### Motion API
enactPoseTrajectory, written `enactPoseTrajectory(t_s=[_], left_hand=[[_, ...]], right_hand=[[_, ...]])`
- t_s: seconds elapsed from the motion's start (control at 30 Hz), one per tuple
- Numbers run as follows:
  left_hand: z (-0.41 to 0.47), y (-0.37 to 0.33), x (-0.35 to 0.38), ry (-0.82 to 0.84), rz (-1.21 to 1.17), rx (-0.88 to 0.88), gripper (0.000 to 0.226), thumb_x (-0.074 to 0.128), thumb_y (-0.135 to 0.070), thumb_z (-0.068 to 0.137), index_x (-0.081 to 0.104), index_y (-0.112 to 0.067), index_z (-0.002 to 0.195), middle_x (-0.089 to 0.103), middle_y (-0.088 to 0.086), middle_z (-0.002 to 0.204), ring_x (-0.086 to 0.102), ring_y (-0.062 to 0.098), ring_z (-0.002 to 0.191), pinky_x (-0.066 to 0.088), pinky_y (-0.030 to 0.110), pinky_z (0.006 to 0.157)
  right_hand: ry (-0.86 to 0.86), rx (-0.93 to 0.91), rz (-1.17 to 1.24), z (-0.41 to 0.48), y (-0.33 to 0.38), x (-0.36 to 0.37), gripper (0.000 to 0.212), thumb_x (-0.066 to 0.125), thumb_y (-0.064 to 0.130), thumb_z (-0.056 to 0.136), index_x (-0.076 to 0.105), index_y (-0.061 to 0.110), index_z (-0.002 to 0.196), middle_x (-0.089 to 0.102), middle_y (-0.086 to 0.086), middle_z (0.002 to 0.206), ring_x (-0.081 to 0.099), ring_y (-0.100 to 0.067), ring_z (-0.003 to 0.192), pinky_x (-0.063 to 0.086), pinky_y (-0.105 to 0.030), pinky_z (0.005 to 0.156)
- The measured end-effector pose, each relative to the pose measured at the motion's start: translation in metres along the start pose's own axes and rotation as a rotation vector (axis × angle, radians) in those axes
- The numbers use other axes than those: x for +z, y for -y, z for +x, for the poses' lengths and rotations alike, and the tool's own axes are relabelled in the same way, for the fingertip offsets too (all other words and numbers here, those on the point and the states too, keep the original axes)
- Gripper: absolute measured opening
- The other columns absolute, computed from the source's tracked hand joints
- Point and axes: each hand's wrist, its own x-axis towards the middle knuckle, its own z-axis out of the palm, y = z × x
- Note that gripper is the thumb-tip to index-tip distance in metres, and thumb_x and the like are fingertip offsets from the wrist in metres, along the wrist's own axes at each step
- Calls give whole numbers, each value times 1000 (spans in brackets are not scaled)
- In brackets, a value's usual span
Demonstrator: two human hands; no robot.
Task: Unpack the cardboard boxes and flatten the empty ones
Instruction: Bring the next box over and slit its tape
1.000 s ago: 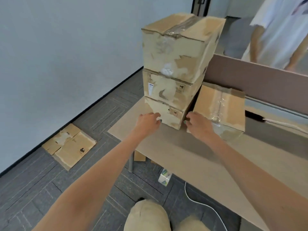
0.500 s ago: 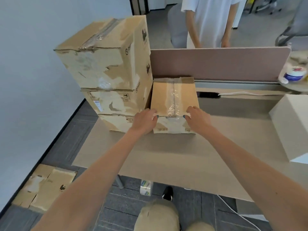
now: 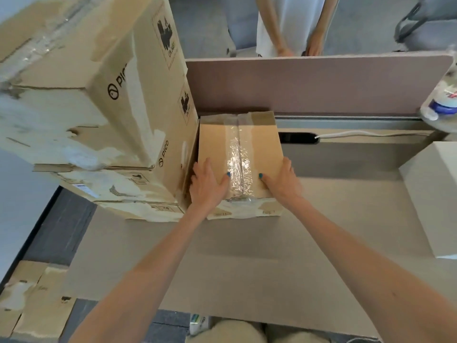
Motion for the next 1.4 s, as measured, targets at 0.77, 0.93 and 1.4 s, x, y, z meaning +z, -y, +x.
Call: enactPoseTrajectory(t_s=[0.77, 0.93, 1.4], left_hand=[[-143, -143, 113, -111, -134, -54, 72, 57, -56, 89, 29, -27, 149, 17, 7, 159, 34, 35, 133, 39, 50, 104], [-183, -185, 142, -84, -148, 5, 72, 59, -54, 89, 31, -25, 149, 19, 9, 158, 36, 37, 131, 36, 48, 107], [-230, -226, 174, 6, -19, 214, 70, 55, -53, 92, 33, -21, 151, 11, 21, 161, 32, 42, 134, 26, 47, 111]], right_hand=[[-55, -4, 366, -57, -188, -121, 69, 72, 34, 79, 32, 25, 135, 53, 2, 123, 53, -20, 110, 48, -43, 91], [-101, 46, 345, -86, -241, -161, 66, 71, 35, 80, 32, 25, 133, 51, 9, 117, 53, -18, 103, 44, -36, 81], [-159, 151, 399, -133, -300, -212, 69, 71, 34, 82, 32, 25, 138, 50, 11, 111, 54, -18, 99, 49, -40, 87]])
